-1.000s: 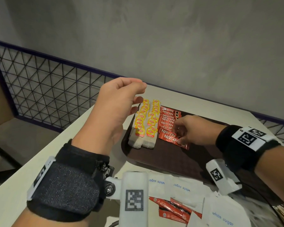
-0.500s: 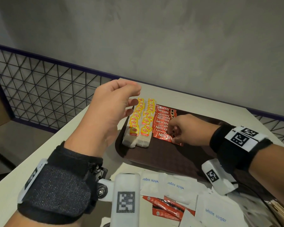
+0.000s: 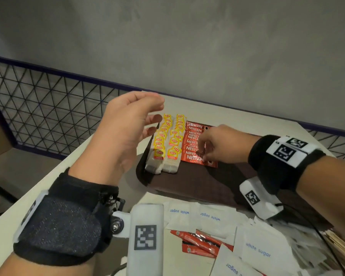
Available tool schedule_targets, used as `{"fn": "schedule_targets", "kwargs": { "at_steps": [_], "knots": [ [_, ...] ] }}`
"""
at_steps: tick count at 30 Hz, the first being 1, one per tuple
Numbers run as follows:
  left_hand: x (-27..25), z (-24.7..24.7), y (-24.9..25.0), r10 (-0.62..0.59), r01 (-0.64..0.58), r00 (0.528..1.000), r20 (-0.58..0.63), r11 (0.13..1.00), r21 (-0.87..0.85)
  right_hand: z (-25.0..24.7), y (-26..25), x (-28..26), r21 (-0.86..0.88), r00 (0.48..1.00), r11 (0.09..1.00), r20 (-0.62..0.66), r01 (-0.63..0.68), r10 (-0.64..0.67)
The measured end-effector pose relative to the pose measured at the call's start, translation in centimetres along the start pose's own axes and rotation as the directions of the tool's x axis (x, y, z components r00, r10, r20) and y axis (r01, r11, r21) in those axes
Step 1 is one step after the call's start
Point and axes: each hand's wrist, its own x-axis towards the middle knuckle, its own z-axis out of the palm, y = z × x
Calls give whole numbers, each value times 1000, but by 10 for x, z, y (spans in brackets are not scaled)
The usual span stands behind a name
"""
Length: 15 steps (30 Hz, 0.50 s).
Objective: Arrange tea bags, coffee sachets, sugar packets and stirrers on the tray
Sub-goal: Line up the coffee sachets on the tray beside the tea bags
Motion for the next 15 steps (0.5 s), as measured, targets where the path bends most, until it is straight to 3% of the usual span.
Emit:
{"fn": "schedule_targets", "kwargs": {
  "at_steps": [4,8,11,15],
  "knots": [
    [1,0,2,0,0,1000,-3,1000,-1,-23,-20,-35,125,999,992,-16,32,-30],
    [0,0,3,6,-6,1000,14,1000,-6,-28,-60,-95,309,952,943,230,126,-203],
    [-4,3,3,4,-4,1000,23,1000,3,-13,-83,-124,207,911,962,336,178,-241],
    [-8,6,4,3,-4,999,39,1000,11,9,-95,-139,-17,955,987,256,163,-153]
  ]
}}
